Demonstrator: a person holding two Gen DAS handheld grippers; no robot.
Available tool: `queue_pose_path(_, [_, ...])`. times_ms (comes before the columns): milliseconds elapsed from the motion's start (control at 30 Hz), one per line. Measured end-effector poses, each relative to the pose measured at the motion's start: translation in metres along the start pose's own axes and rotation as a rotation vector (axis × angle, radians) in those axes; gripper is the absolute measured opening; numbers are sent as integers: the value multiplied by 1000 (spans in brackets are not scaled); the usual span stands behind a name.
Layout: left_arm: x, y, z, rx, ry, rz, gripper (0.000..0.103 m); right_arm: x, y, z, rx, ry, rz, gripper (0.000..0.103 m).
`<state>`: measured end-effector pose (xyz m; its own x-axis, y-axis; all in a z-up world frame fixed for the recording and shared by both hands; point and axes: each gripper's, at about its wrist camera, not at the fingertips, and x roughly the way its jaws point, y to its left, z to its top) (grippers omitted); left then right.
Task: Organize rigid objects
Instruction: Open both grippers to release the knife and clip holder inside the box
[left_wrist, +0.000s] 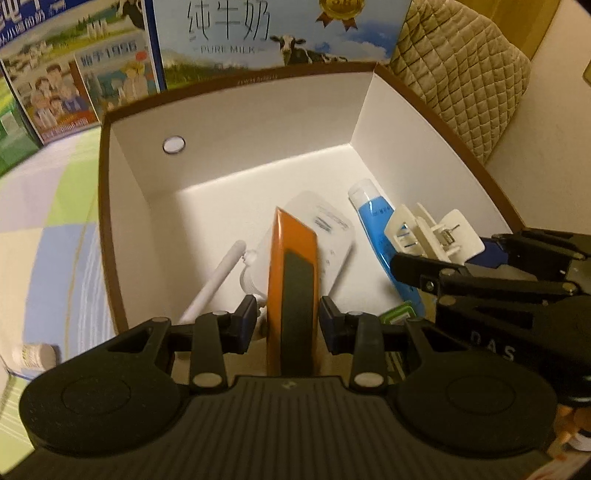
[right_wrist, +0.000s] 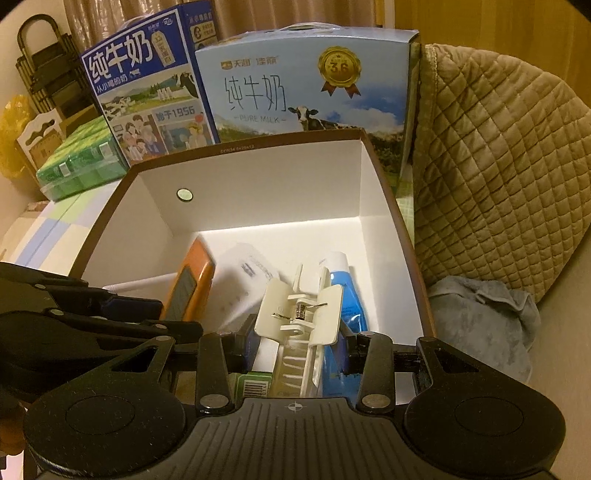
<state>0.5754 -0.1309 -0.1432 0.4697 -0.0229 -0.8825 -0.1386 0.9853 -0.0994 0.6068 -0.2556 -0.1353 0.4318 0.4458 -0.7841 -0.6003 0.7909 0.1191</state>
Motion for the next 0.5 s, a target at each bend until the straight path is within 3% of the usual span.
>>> queue_pose_path(500, [-16, -3, -6, 65, -17, -25, 32, -11, 4, -7, 9, -8, -4, 43])
